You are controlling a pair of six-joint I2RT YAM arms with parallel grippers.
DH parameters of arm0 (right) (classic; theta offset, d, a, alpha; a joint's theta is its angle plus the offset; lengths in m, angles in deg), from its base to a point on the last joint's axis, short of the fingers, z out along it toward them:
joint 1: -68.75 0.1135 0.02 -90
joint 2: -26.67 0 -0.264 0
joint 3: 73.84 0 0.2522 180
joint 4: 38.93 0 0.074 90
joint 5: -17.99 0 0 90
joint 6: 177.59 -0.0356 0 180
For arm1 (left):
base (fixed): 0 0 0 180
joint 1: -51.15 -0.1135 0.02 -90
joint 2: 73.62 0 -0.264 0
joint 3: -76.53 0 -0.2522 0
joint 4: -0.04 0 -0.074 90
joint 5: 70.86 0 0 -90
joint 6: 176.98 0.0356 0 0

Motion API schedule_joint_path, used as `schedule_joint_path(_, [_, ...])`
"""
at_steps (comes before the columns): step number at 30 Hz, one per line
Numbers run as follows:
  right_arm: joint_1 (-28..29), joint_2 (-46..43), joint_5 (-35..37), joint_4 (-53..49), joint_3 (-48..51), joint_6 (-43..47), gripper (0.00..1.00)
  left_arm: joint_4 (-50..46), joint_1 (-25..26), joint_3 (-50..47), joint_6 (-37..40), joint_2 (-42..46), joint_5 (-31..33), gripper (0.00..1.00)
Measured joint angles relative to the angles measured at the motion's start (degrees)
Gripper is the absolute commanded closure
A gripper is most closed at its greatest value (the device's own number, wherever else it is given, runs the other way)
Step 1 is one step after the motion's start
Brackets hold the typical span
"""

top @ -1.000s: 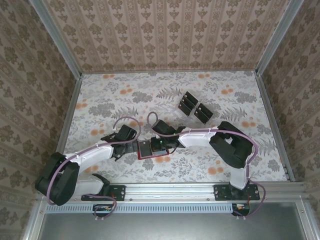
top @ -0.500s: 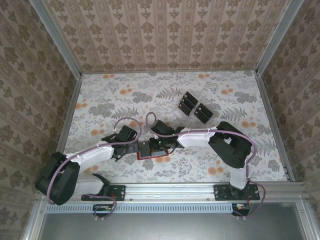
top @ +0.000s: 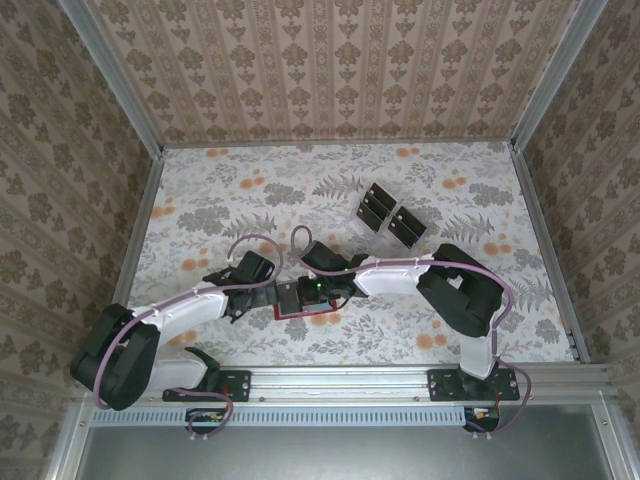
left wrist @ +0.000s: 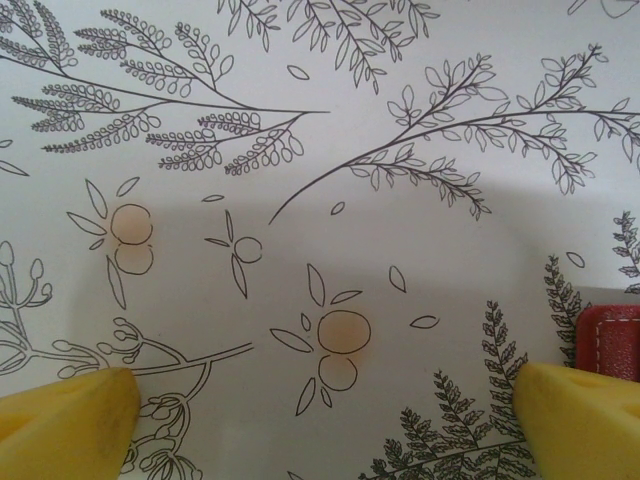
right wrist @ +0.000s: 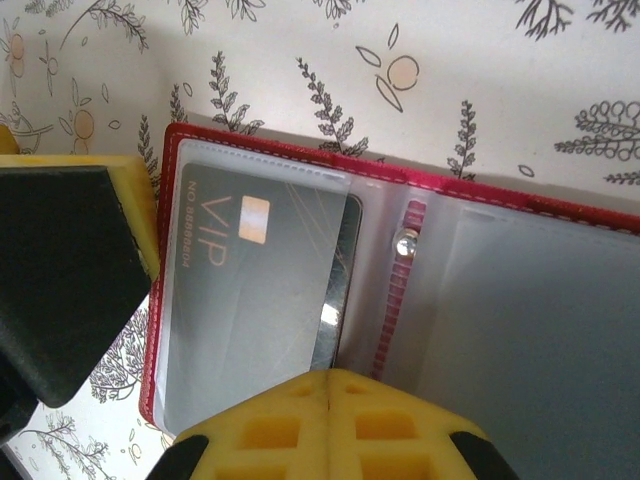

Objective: Put the credit cards into the card holder
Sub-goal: Insert the credit card into the card slot.

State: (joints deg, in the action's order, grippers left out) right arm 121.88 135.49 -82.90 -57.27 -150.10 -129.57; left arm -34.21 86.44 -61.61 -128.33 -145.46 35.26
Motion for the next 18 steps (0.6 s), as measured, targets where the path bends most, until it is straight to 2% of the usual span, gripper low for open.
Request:
schedule_joint_path(8, [0.48, 0.02, -0.63, 1.18, 0.72, -1.29, 1.0, 0.15, 0.31, -0.11, -0.09, 0.0, 0.2, 0.0])
schedule_joint_path(18, [0.5, 1.88, -5.09, 5.25, 0.85, -4.72, 1.0, 0.9, 1.14, -0.61, -1.62, 0.0, 1.44, 0.0])
